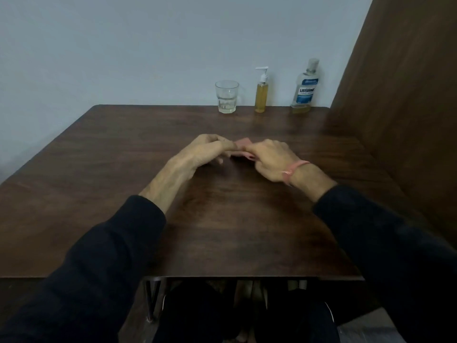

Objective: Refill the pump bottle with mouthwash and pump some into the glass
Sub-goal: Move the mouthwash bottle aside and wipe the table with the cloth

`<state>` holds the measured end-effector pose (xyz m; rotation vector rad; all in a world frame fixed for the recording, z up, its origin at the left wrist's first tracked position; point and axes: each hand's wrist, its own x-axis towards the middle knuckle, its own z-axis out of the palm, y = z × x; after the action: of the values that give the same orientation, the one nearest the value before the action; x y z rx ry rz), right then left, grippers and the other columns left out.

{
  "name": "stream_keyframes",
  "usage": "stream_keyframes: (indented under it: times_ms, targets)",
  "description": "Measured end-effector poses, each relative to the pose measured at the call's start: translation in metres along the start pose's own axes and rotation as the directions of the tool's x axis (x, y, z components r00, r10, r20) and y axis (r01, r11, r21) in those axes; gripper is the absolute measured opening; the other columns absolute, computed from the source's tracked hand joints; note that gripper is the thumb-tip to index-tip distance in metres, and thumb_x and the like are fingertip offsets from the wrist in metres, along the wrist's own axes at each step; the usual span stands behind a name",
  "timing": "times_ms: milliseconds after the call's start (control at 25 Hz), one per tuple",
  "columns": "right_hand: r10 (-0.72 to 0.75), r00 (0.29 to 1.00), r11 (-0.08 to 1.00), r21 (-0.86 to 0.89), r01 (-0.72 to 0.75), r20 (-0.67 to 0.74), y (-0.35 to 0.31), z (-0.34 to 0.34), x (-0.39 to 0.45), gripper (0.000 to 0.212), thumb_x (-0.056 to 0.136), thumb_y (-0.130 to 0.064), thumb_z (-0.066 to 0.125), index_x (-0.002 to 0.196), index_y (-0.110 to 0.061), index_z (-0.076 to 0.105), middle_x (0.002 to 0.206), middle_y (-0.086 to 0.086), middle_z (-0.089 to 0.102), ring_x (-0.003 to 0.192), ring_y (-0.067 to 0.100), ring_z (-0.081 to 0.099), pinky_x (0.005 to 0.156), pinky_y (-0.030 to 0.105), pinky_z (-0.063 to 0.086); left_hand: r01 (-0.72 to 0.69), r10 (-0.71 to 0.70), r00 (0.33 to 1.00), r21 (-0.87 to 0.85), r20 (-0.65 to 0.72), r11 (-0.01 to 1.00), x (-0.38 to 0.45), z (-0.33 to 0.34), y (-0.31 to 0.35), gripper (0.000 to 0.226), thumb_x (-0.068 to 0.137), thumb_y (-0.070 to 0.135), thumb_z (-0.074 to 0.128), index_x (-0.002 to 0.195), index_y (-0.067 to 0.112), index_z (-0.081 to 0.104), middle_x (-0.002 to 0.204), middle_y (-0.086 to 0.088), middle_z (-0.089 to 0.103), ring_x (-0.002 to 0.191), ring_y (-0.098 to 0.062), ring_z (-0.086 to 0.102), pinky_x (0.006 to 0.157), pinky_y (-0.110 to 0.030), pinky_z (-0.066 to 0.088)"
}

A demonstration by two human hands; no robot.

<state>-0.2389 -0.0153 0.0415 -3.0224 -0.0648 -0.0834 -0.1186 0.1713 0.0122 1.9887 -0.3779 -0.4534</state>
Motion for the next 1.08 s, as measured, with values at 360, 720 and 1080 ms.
stream_keyframes:
  times_ms: [360, 720, 1080]
  targets:
    - [0.124, 0.991, 0.988, 0.097, -0.118, -0.055, -0.012, 0.024, -0.123, 0.040, 0.106, -0.027, 0.051, 0.145, -0.016, 0.052, 0.149, 0.004, 0.048, 0.141, 0.026, 0.049, 0.111, 0.042, 0.049, -0.193, 0.259, 0.937, 0.270, -0.235, 0.943, -0.015, 0.018, -0.025, 0.036, 0.095, 0.063, 0.085, 0.121, 0.042, 0.070, 0.088, 0.014, 0.080, 0.089, -0.005, 0.075, 0.101, -0.047, 0.063]
    - [-0.093, 0.993, 0.991, 0.093, 0.100, -0.078, -0.097, 0.059, -0.175, 0.073, 0.101, -0.025, 0.043, 0.172, -0.023, 0.027, 0.181, 0.000, 0.018, 0.167, 0.013, 0.017, 0.137, 0.034, 0.011, -0.226, 0.282, 0.940, 0.271, -0.190, 0.936, -0.015, 0.016, -0.028, 0.028, 0.098, 0.056, 0.087, 0.116, 0.041, 0.072, 0.093, 0.011, 0.081, 0.088, -0.007, 0.076, 0.094, -0.042, 0.064]
    - [0.406, 0.905, 0.914, 0.061, -0.402, -0.129, -0.050, 0.051, -0.176, 0.069, 0.108, -0.039, 0.035, 0.174, -0.026, 0.019, 0.182, 0.001, 0.010, 0.169, 0.017, 0.004, 0.137, 0.038, 0.003, -0.209, 0.257, 0.954, 0.267, -0.156, 0.941, -0.014, 0.012, -0.025, 0.026, 0.099, 0.056, 0.085, 0.118, 0.043, 0.072, 0.101, 0.012, 0.080, 0.097, -0.007, 0.075, 0.098, -0.042, 0.063]
